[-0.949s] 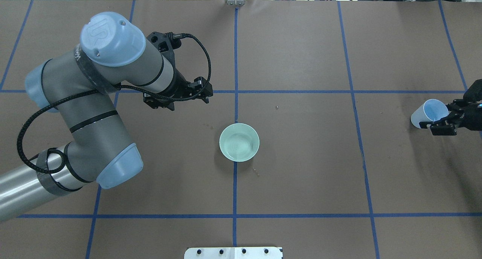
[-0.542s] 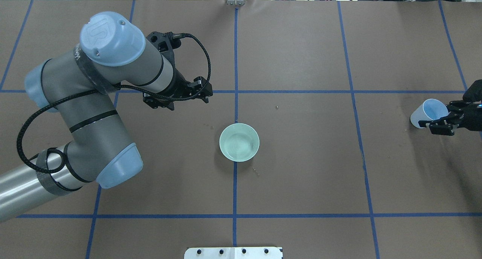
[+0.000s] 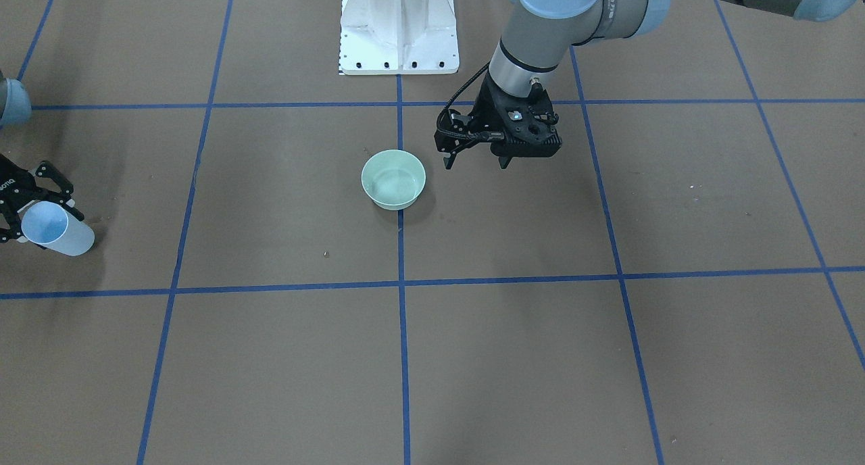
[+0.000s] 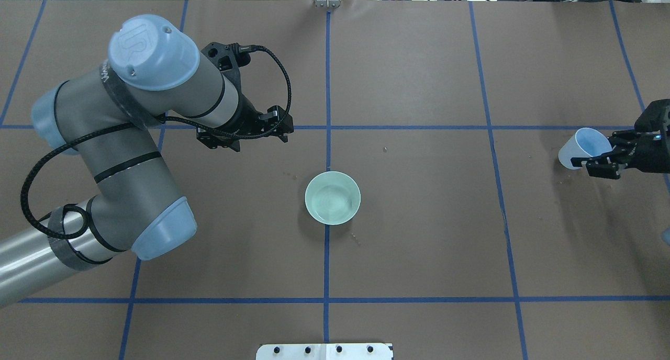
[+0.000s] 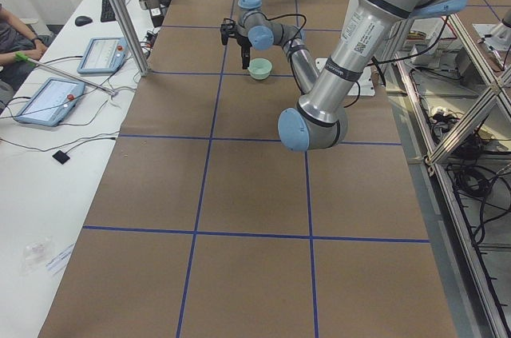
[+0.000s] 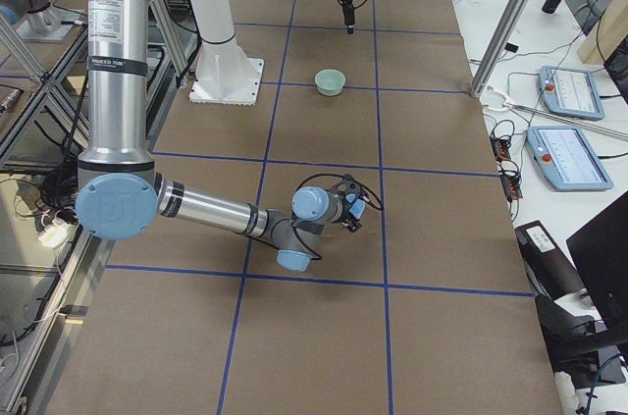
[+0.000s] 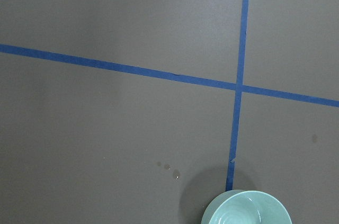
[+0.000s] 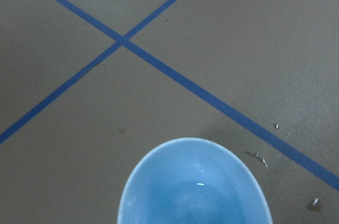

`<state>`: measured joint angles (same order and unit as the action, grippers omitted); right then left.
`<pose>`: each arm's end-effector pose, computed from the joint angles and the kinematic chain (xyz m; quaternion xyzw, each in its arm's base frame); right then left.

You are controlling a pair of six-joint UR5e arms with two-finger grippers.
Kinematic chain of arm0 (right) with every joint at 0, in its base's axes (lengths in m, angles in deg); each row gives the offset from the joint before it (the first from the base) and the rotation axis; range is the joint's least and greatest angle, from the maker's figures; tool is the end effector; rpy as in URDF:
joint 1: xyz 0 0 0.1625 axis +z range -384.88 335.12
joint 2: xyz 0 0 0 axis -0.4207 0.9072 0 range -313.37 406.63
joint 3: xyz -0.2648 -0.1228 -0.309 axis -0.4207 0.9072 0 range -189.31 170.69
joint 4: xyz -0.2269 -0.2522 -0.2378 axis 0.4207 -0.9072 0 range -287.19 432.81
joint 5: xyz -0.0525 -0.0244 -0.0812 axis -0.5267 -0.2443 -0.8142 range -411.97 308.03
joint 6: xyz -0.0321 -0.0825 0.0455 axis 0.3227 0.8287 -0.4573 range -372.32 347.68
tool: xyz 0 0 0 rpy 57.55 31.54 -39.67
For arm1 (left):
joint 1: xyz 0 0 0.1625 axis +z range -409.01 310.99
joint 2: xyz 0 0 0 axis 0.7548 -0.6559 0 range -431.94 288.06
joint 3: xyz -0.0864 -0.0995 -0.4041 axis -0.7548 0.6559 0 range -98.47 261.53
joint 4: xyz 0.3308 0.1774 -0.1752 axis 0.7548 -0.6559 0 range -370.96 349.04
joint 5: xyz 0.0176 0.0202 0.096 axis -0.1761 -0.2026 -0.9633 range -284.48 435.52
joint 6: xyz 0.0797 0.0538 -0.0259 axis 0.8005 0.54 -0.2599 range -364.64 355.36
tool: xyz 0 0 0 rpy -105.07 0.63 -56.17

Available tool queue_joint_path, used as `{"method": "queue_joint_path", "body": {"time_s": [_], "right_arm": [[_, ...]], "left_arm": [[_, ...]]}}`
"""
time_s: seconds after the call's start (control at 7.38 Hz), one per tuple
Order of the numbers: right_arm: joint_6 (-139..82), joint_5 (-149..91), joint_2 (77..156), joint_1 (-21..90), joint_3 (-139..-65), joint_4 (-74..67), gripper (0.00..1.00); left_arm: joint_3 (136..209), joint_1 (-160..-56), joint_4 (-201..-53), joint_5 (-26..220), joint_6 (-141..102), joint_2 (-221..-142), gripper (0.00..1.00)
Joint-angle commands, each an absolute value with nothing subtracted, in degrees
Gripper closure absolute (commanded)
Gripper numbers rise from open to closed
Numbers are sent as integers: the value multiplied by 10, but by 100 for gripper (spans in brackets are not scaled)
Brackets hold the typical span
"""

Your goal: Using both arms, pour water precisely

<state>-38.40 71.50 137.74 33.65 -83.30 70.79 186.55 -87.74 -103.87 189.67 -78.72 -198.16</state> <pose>-0.1825 -0.4485 0.6360 0.3736 -0.4729 -0.2034 0.7716 0.4324 -0.4656 0.1720 0.0388 0.4810 -0.0789 0.8723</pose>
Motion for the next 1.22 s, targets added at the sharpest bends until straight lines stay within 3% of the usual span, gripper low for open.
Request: {"method": "queue_joint_path", "body": {"time_s": [0.0,0.27,0.81,1.08], "right_arm": [[-444,713,1324,337,-853,670,95],[-453,692,1280,317,-886,596,99],[-460,509,1239,159,-1123,269,100],[-469,403,1221,54,-1200,149,100]], "left_arm": [[1866,-901,-1039,1901,-732,-1961,1],[1872,-941,-1042,1947,-679,-1925,1],[1865,-995,-1046,1968,-566,-1855,1],[1864,-1009,-1047,1968,-533,-1817,1]]}}
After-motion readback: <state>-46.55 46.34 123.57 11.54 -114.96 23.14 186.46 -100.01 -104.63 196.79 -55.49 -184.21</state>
